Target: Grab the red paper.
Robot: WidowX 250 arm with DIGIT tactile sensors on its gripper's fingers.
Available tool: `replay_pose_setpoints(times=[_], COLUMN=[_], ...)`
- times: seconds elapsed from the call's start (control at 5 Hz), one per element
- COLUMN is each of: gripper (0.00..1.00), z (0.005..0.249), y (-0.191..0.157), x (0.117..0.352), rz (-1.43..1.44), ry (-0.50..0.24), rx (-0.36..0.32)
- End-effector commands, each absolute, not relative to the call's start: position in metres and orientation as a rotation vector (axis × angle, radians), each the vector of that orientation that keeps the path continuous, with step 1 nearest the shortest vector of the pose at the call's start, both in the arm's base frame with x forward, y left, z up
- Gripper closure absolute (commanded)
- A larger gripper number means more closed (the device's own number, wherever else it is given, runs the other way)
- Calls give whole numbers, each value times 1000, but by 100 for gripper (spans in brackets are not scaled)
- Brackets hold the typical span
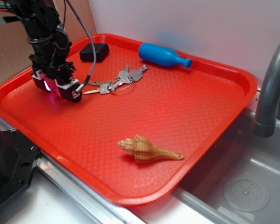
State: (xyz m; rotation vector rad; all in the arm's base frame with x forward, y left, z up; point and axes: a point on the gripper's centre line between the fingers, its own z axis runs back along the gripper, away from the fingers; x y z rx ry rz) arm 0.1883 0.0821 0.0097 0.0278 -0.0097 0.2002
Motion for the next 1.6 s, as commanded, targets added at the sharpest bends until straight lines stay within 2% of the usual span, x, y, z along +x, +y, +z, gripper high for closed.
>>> replay_pose_setpoints(times=[0.0, 0.2, 0.4, 0.6, 0.8, 1.0, 1.2, 1.4], gripper=[100, 100, 100, 100, 100, 100, 100, 100], z=[-1, 6, 35, 84, 136, 186, 235, 244], y=[84, 85, 84, 49, 2, -25, -27, -21], x=[183, 178, 174, 172, 186, 198, 196, 195], rz=[219, 218, 212, 149, 82, 60, 126, 182], ry=[9, -4, -32, -96, -170, -165, -140, -94], rx=[61, 74, 80, 70, 9, 0, 6, -16])
